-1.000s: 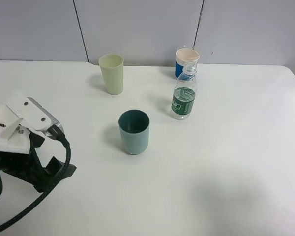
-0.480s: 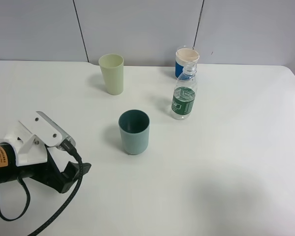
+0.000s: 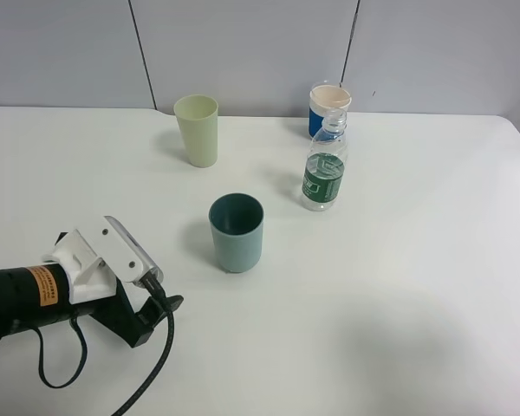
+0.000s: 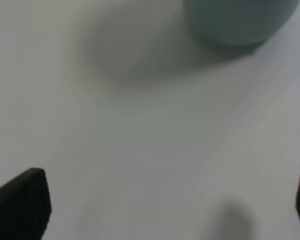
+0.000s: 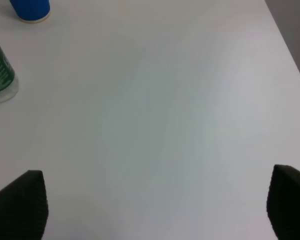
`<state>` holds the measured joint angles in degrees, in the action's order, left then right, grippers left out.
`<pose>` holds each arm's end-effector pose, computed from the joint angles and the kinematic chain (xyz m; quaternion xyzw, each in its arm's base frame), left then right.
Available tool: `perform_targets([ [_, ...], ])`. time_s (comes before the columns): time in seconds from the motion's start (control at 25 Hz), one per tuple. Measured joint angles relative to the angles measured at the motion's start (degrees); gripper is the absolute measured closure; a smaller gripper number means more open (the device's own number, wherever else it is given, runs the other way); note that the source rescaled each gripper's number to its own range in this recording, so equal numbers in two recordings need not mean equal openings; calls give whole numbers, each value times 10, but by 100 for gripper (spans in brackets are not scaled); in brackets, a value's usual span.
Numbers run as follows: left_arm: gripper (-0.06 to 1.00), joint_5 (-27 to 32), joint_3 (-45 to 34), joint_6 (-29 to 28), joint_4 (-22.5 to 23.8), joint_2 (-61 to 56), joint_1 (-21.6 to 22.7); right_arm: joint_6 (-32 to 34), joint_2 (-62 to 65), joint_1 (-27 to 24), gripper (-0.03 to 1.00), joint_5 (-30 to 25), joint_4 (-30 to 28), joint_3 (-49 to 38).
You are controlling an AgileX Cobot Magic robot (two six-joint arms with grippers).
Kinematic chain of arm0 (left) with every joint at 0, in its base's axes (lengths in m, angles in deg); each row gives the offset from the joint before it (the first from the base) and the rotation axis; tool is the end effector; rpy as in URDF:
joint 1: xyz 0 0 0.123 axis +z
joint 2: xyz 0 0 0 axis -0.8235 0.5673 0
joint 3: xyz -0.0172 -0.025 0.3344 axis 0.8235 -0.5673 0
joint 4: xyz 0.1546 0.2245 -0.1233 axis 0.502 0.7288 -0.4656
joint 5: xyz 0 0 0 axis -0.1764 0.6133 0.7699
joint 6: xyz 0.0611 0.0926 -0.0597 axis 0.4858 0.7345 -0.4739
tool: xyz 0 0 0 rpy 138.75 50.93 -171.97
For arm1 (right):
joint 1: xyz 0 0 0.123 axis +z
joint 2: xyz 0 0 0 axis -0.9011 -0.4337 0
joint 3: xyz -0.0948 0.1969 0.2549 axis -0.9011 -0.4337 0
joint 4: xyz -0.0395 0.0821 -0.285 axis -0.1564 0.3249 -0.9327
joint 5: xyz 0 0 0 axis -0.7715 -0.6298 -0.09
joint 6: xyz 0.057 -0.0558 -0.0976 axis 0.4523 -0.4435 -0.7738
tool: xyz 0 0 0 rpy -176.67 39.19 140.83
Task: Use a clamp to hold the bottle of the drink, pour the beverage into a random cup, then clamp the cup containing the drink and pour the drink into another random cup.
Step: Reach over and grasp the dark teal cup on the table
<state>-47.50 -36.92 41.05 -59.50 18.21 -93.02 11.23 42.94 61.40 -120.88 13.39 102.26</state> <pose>0.1827 -0.1424 0.0810 0.3549 0.8193 -0.1167 0.4349 0.0157 -0.0028 0.2849 0.0145 0.8537 -0.0271 0.5198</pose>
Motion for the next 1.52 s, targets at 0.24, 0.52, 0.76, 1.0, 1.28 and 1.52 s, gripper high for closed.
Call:
perform_targets([
  [0.24, -6, -118, 0, 0, 14, 88, 0, 0, 0, 0, 27, 0, 0, 0],
  [0.52, -6, -150, 22, 0, 30, 121, 0, 0, 0, 0, 27, 0, 0, 0],
  [0.76, -6, -168, 53, 0, 32, 126, 0, 0, 0, 0, 27, 0, 0, 0],
  [1.0, -6, -176, 71, 0, 49, 134, 0, 0, 0, 0, 27, 0, 0, 0],
  [1.28, -6, -182, 111, 0, 76, 168, 0, 0, 0, 0, 27, 0, 0, 0],
  [1.52, -6, -185, 139, 0, 80, 200, 0, 0, 0, 0, 27, 0, 0, 0],
])
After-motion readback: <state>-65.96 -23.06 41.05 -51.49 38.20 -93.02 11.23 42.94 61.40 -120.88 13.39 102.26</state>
